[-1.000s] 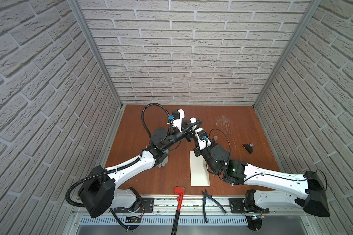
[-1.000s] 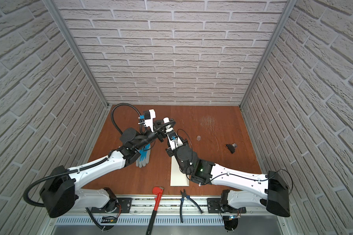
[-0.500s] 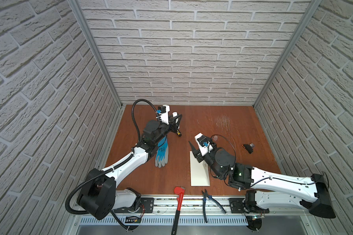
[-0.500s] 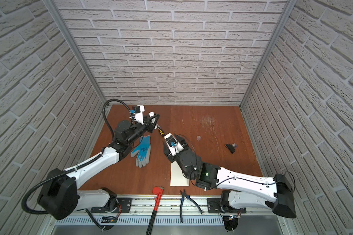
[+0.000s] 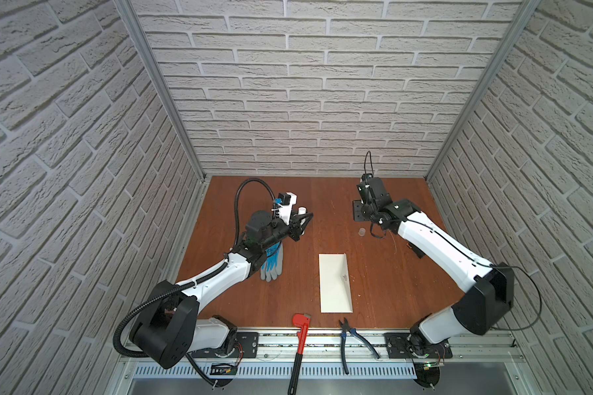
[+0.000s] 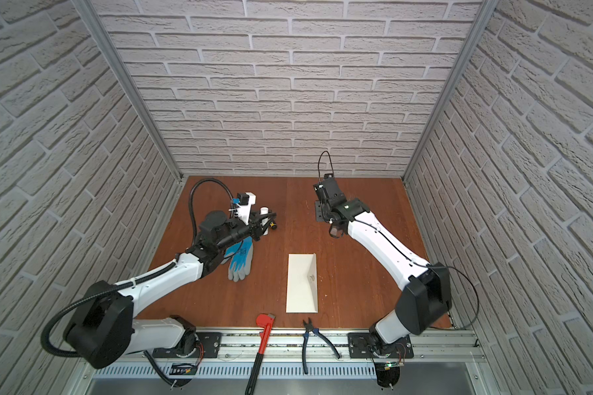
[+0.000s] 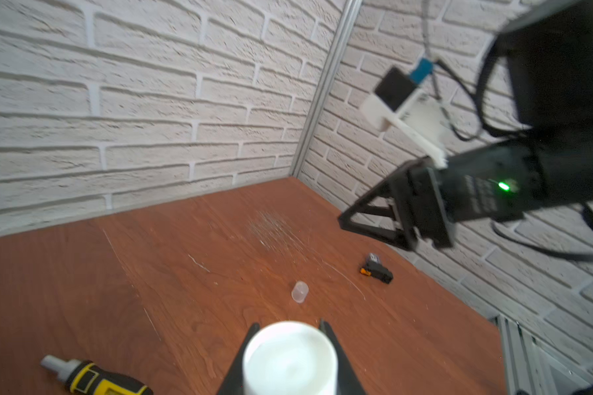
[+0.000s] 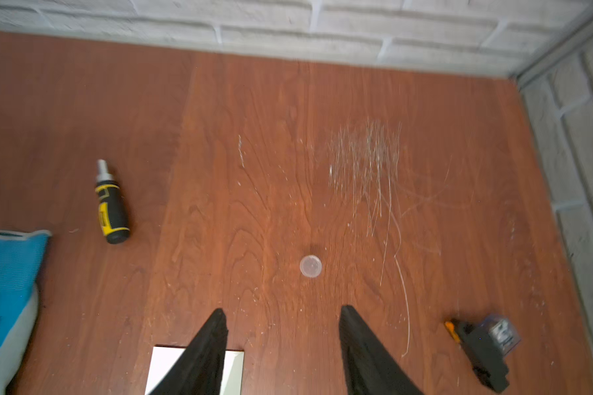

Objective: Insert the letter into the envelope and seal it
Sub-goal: 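Move the right gripper over the clear cap on the far table, then lower the right gripper and close it on the clear cap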

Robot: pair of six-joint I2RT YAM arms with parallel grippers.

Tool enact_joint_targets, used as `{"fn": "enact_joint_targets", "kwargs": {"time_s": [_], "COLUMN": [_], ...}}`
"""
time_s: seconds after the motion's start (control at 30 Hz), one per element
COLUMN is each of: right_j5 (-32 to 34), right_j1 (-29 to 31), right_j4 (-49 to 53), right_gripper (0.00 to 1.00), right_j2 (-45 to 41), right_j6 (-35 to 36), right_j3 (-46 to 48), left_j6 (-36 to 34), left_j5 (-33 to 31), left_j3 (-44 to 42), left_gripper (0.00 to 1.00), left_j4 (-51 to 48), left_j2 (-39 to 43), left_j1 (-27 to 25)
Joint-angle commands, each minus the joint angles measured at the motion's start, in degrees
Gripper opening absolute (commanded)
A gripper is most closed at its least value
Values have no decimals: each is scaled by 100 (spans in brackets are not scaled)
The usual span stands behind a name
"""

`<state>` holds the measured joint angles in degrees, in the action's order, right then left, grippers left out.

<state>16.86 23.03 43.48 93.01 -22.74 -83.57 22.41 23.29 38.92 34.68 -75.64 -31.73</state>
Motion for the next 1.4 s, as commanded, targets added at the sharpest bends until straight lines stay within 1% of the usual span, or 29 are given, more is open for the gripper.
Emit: {"fn": "enact_joint_targets", "kwargs": {"time_s": [0.0, 0.07, 0.3, 0.8, 0.9, 1.1, 1.27, 1.37], "right_j5": [-931, -1027, -968, -1120, -1120, -1165, -1227, -1238], "right_j1": [-274, -404, -667, -975, -1013, -1063, -1094, -1090], "right_j4": [905, 970, 1274, 1652, 1853, 1860, 1909, 1960], "right_gripper": [54, 54, 55, 54, 54, 50, 43, 41], "right_j2": [427, 680, 1470, 2682, 2937, 3147, 3293, 3356], "right_j6": [-389, -434, -573, -679, -695, -758, -765, -775], "right_j3": [-315, -455, -1006, -1767, -1979, -2045, -2145, -2188], "left_j6": [-439, -544, -907, -920, -896, -887, -894, -897], "left_j5": [217, 280, 365, 579, 598, 626, 633, 641], "left_j3": [-83, -117, -95, -77, -77, -90, -95, -89], "left_gripper": [0, 0, 0, 0, 0, 0, 0, 0], "left_j4": [505, 596, 739, 1071, 1133, 1129, 1129, 1138], "left_j2": [-149, -264, -595, -950, -995, -1015, -1032, -1032], "left_j1": [-69, -103, -236, -283, -283, -282, -282, -282]}}
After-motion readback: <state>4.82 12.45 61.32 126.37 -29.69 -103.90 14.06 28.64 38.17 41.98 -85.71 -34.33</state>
